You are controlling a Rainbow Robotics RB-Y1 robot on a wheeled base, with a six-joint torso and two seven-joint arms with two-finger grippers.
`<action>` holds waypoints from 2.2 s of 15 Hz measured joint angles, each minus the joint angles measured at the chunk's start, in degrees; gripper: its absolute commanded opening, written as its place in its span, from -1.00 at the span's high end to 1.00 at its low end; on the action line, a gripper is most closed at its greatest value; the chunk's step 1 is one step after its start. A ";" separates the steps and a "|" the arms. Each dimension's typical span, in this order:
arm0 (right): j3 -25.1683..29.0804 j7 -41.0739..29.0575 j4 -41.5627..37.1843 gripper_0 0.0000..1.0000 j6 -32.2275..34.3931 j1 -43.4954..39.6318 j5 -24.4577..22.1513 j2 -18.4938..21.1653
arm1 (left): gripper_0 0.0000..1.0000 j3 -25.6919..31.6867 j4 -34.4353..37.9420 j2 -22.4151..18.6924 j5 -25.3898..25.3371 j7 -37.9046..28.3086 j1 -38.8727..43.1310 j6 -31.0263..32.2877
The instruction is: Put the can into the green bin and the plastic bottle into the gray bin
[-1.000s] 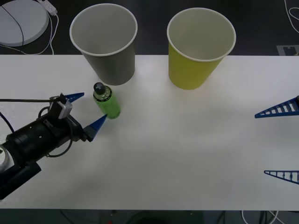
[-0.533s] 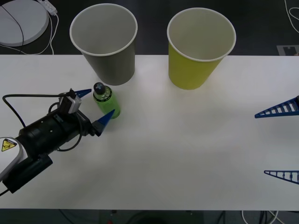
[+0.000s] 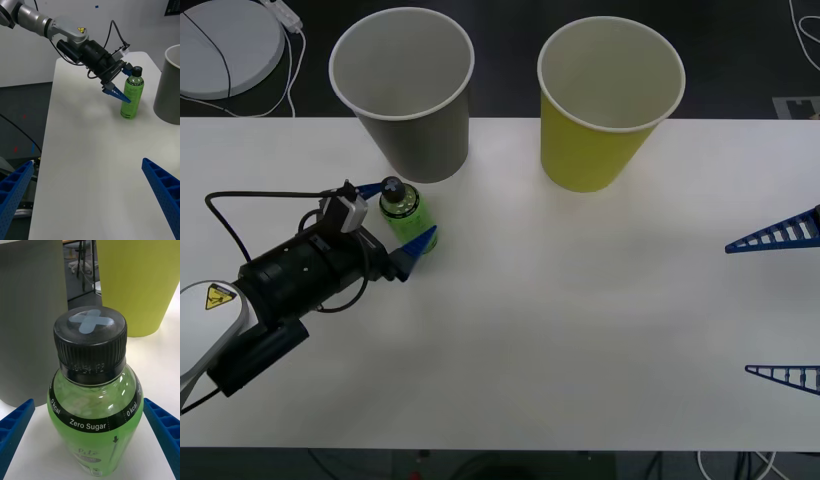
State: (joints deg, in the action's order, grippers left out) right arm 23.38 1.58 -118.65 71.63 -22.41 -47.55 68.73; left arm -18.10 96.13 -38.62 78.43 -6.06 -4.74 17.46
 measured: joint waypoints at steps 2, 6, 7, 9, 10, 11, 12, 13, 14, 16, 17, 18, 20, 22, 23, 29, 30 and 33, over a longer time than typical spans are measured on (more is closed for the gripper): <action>0.00 0.00 0.00 -1.00 0.00 0.00 0.00 0.00 | -1.00 0.02 -0.07 0.40 0.30 0.00 -0.01 0.00; 0.00 0.00 0.00 -1.00 0.00 0.00 0.00 0.00 | 0.93 0.00 -0.01 0.51 0.90 0.24 -0.01 0.01; 0.00 0.00 0.00 -1.00 0.00 0.00 0.00 0.00 | 1.00 0.00 -0.01 0.52 1.00 0.25 -0.01 0.01; 0.00 0.00 0.00 -1.00 0.00 0.00 0.00 0.00 | 1.00 0.00 0.00 0.50 1.03 0.03 -0.04 0.01; 0.00 0.00 0.00 -1.00 0.00 0.00 0.00 0.00 | 1.00 0.00 0.00 0.50 1.03 0.01 -0.06 0.01; 0.00 0.00 0.00 -1.00 0.00 0.00 0.00 0.00 | 1.00 0.00 0.00 0.49 1.03 0.00 -0.03 0.02; 0.00 0.00 0.00 -1.00 0.00 0.00 0.00 0.00 | 1.00 0.00 0.00 0.51 1.03 0.00 -0.03 0.02; 0.00 0.00 0.00 -1.00 0.00 0.00 0.00 0.00 | 1.00 0.00 0.00 0.53 0.82 0.00 -0.02 0.02; 0.00 0.00 0.00 -1.00 0.00 0.00 0.00 0.00 | 1.00 0.00 0.00 0.50 0.30 0.00 -0.02 0.02; 0.00 0.00 0.00 -1.00 0.00 0.00 0.00 0.00 | 1.00 0.00 0.06 0.49 -0.10 -0.18 -0.02 0.09; 0.00 0.00 0.00 -1.00 0.00 0.00 0.00 0.00 | 1.00 0.02 0.23 0.43 -0.30 -0.45 0.05 0.09; 0.00 0.00 0.00 -1.00 0.00 0.00 0.00 0.00 | 1.00 0.04 0.37 0.27 -0.49 -0.72 0.21 0.05; 0.00 0.00 0.00 -1.00 0.00 0.00 0.00 0.00 | 1.00 0.07 1.02 -0.28 -0.67 -1.10 0.81 -0.04; 0.00 0.00 0.00 -1.00 0.00 0.00 0.00 0.00 | 1.00 0.11 2.42 -0.85 -0.99 -1.48 2.00 -0.77; 0.00 0.00 0.00 -1.00 0.00 0.00 0.00 0.00 | 1.00 0.22 3.06 -1.19 -1.05 -1.76 2.54 -0.99; 0.00 0.00 0.00 -1.00 0.00 0.00 0.00 0.00 | 1.00 0.98 5.85 -4.78 -1.25 -4.55 3.77 -1.10; 0.00 0.00 0.00 -1.00 0.00 0.00 0.00 0.00 | 1.00 1.07 6.25 -5.58 -1.28 -5.16 3.77 -1.10; 0.00 0.00 0.00 -1.00 0.00 0.00 0.00 0.00 | 1.00 1.46 7.14 -7.28 -1.34 -7.07 3.77 -1.10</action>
State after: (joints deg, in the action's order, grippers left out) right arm 23.38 1.58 -118.65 71.63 -22.41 -47.55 68.73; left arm -16.65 103.27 -45.91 77.09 -13.12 -0.97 16.36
